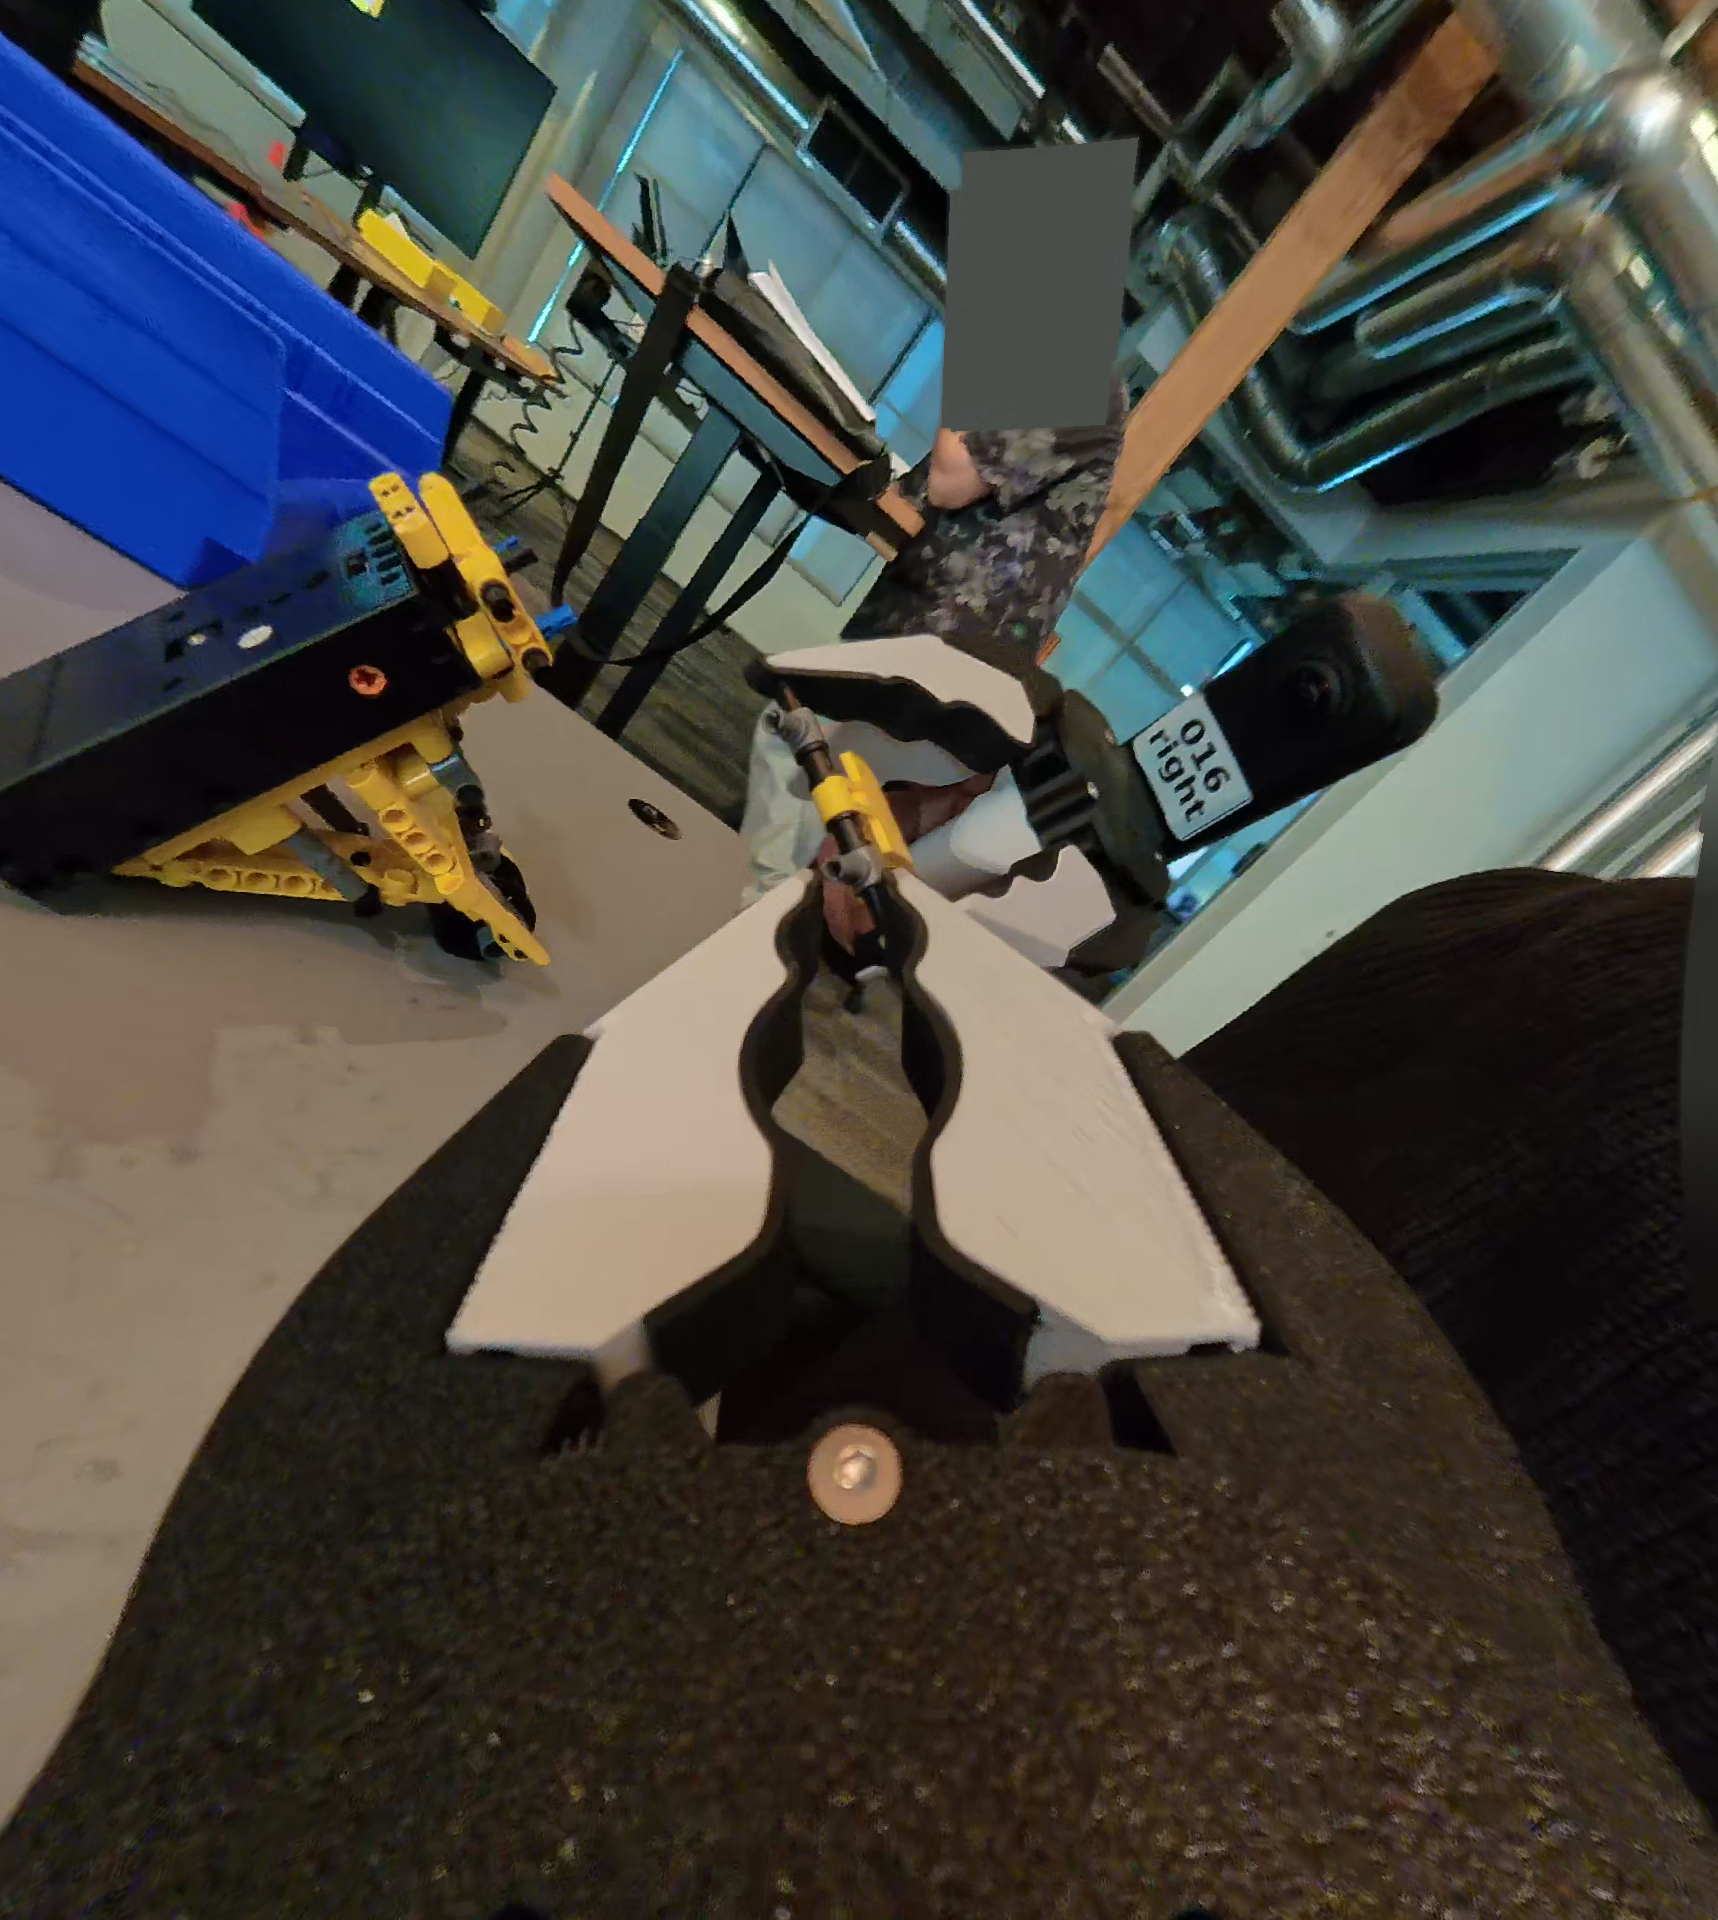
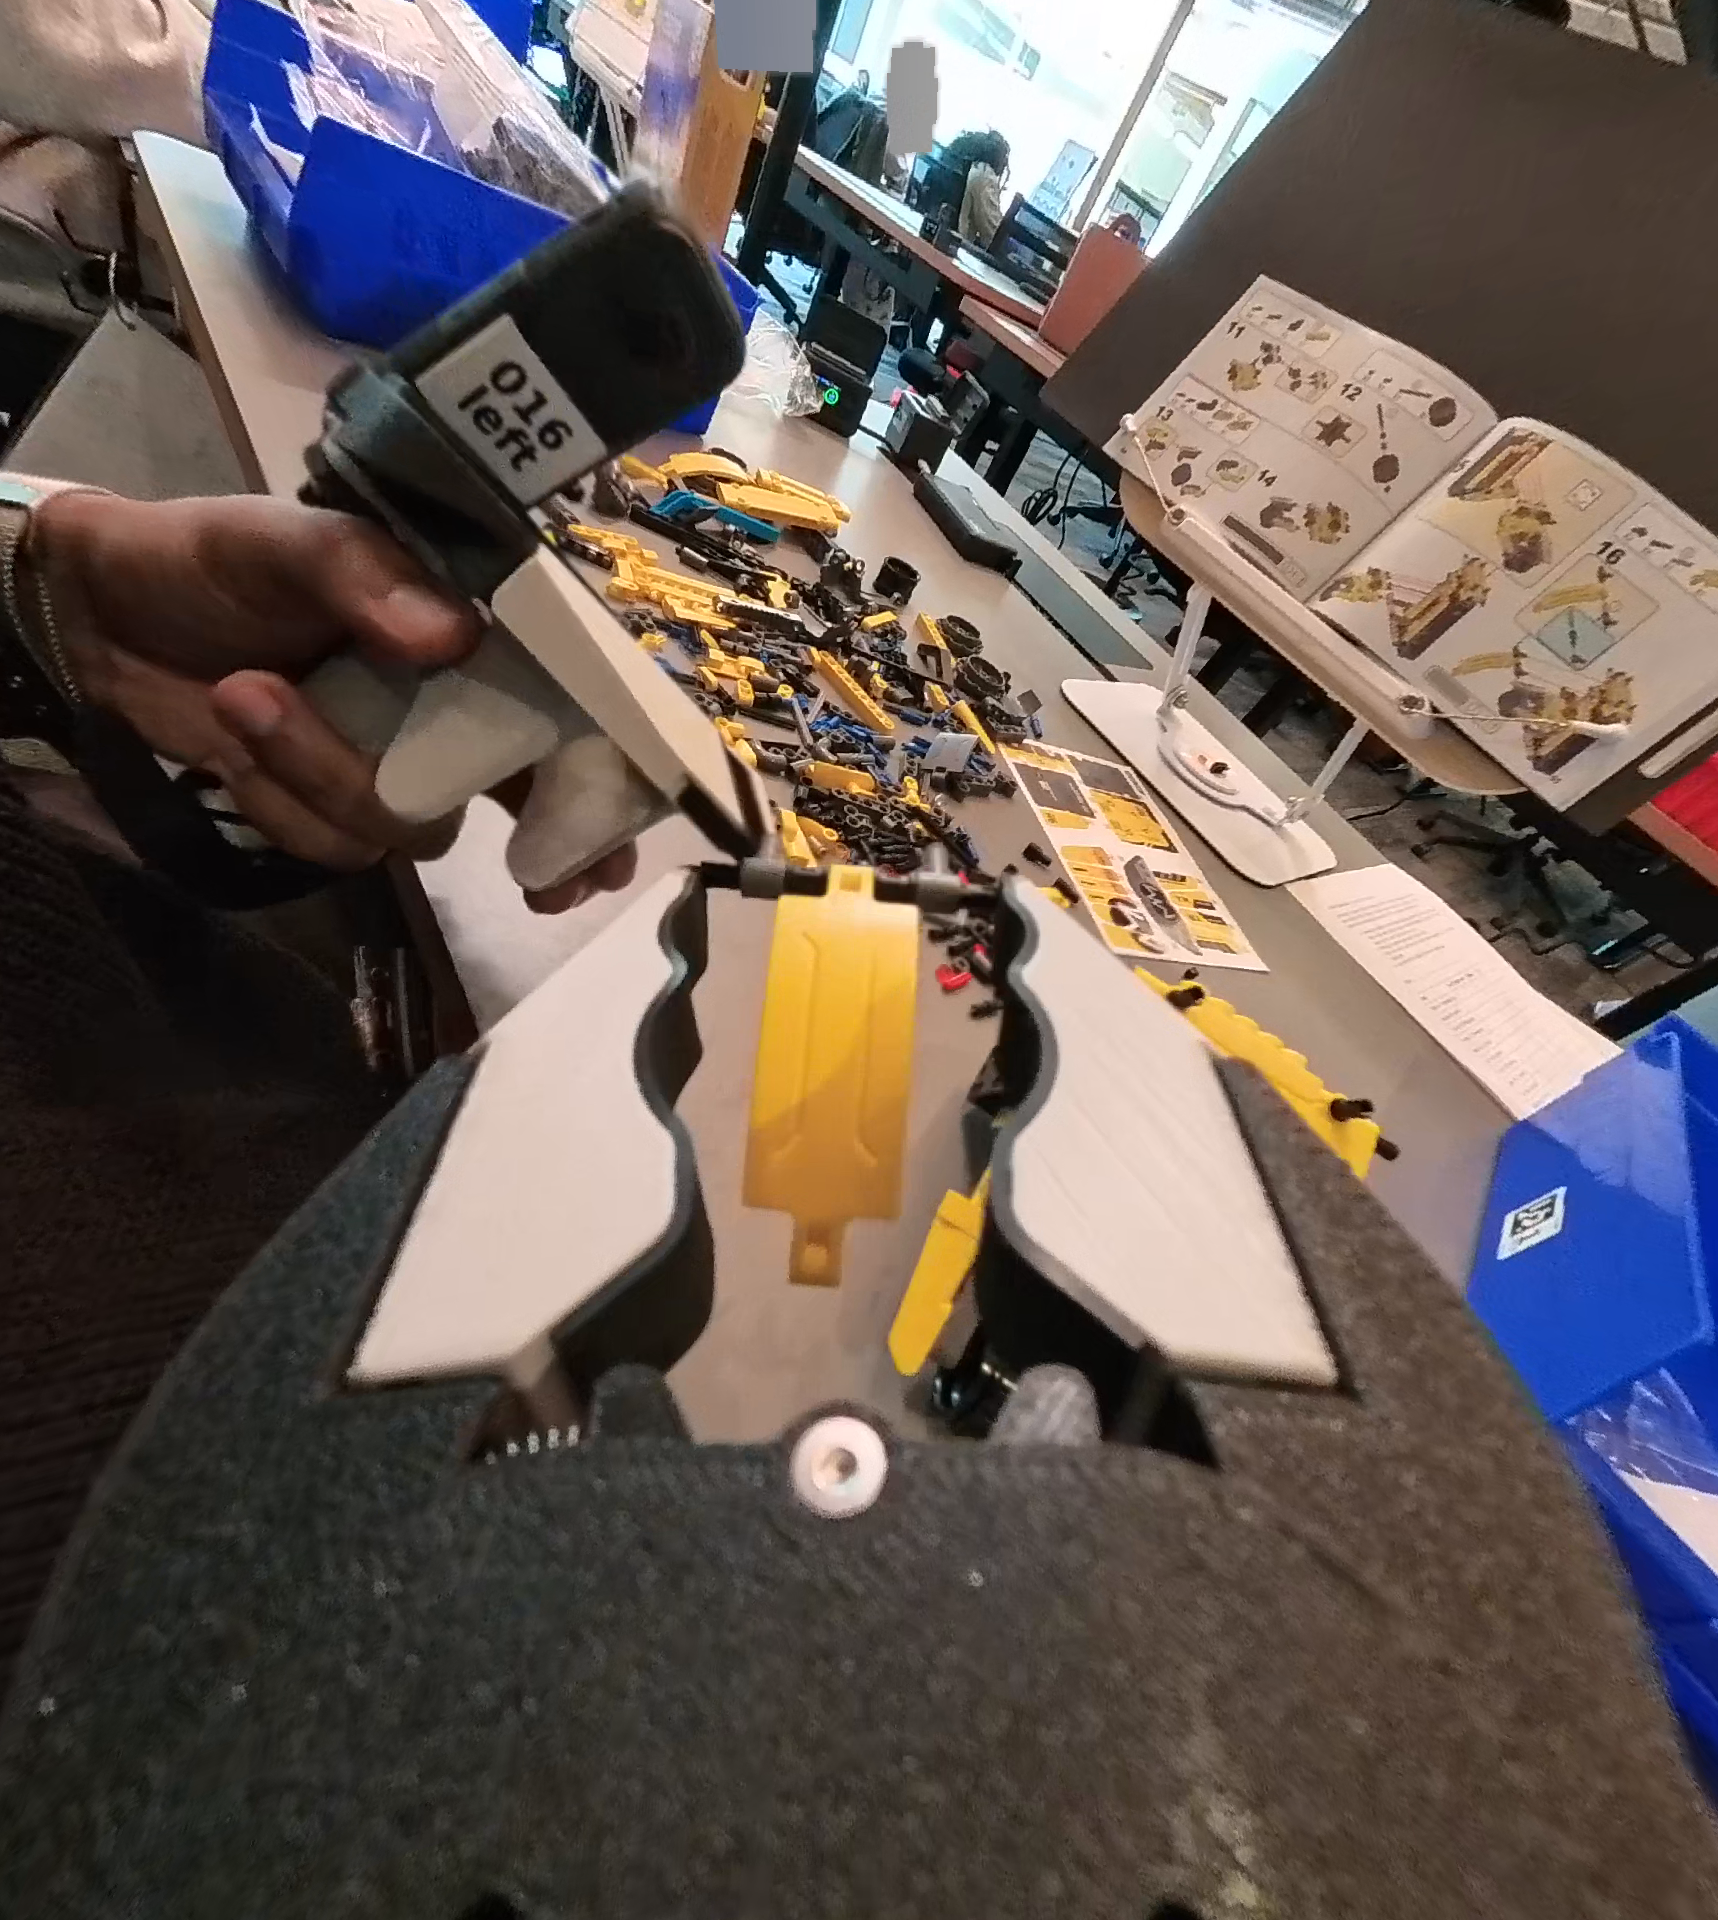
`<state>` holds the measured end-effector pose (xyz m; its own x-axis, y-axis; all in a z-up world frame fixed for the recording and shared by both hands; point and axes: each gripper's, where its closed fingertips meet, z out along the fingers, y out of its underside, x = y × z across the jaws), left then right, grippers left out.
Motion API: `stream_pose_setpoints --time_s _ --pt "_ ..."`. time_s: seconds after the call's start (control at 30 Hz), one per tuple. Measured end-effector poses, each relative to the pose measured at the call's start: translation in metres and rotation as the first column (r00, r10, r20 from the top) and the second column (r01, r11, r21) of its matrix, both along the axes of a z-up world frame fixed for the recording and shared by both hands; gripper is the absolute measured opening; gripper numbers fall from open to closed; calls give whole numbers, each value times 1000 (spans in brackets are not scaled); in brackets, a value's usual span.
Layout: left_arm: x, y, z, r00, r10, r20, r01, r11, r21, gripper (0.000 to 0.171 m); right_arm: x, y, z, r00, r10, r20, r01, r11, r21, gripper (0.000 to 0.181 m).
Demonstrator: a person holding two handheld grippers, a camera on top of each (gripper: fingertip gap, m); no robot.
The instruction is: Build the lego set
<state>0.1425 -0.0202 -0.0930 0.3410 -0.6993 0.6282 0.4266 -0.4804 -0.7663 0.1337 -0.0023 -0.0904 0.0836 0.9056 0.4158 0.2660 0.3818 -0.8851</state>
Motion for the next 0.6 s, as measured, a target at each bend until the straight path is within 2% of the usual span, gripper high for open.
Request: stream_pose_setpoints --time_s 0.1,0.23,0.33,0.4,0.47,0.53,0.6 --pt "-1 -1 1 998 -26 52 27 999 -21 13 0 1 0 1000 -4 -7 4 1000 2 55" --pt "-5 1 3 998 -6 61 7 1000 -9 14 5 7 -2 999 -32 -16 32 999 -13 55" --pt "-13 5 6 998 58 36 -60 998 34 15 13 16 0 996 -71 -46 69 996 -52 55" --pt "-22 14 6 989 150 -11 -149 986 68 17 20 26 1 991 -113 -77 106 990 -93 55" --pt "-33 27 2 951 290 -106 -277 953 123 20 28 37 2 980 -159 -118 140 978 -157 55" --pt "-42 39 -3 875 423 -235 -377 901 216 26 36 48 1 965 -204 -164 163 959 -232 55" --pt "-41 49 -8 786 496 -369 -395 862 316 30 42 57 -1 950 -238 -203 170 938 -303 55"
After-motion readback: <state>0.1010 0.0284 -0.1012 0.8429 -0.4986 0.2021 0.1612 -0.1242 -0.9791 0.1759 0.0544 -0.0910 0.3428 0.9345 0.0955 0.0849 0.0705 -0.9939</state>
